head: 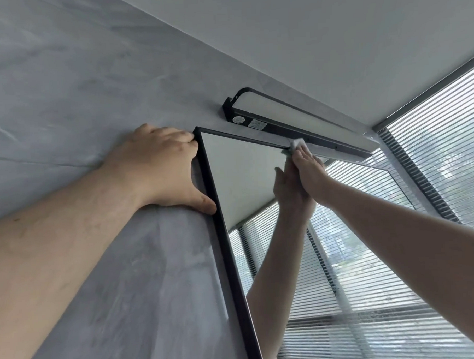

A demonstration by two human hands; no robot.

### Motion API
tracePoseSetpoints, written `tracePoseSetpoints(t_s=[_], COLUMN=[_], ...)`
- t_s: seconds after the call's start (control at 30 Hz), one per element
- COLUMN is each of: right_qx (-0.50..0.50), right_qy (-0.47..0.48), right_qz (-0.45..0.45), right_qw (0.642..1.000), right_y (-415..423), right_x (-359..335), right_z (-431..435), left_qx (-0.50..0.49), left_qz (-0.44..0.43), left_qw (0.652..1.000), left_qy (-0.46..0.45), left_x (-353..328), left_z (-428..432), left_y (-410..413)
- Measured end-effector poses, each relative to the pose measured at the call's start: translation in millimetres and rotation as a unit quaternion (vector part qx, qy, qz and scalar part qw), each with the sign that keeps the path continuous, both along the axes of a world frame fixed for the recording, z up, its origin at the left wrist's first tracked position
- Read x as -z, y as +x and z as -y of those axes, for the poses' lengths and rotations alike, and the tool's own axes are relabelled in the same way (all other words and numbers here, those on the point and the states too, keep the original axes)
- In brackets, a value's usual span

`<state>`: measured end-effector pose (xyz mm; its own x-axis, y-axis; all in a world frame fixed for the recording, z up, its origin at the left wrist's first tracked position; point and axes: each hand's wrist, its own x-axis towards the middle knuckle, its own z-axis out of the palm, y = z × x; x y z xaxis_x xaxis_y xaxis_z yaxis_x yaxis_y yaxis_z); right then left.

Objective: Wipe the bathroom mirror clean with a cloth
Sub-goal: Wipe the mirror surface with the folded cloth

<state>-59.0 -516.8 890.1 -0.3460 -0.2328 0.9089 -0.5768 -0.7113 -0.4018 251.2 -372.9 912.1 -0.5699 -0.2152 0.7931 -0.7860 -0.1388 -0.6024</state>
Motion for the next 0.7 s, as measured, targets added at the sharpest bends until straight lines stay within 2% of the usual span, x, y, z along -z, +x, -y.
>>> tracePoseSetpoints(t_s=[0.07, 0.2, 0.3, 0.4, 0.53, 0.7], right_qx=[0.023, -0.029, -0.106, -0.105, -0.137, -0.136], right_qy=[0.014, 0.052, 0.06, 0.06, 0.108, 0.14], right_qz=[-0.036, 0.027, 0.104, 0.128, 0.168, 0.144], right_qw=[0.999, 0.998, 0.987, 0.984, 0.97, 0.97], right_y=[-8.5, -61.1, -89.5, -109.8, -130.3, -106.0], right_x=[-9.7, -2.7, 31.8, 77.4, 119.4, 109.5], right_z=[2.8, 37.1, 48.3, 50.1, 51.0, 21.0], left_qx=[-0.002, -0.006, -0.011, -0.008, -0.002, 0.019], left_qz=[0.002, 0.005, 0.004, 0.01, 0.014, 0.02], left_qw=[1.0, 1.0, 1.0, 1.0, 1.0, 0.999], left_qy=[-0.001, -0.008, -0.011, -0.019, -0.022, -0.03], left_x=[0.0, -1.0, -1.7, -2.4, -3.3, -3.9], left_z=[0.4, 0.7, 1.4, 3.0, 3.8, 4.4], left_y=[-0.3, -2.3, -2.2, -2.3, -2.0, -0.7])
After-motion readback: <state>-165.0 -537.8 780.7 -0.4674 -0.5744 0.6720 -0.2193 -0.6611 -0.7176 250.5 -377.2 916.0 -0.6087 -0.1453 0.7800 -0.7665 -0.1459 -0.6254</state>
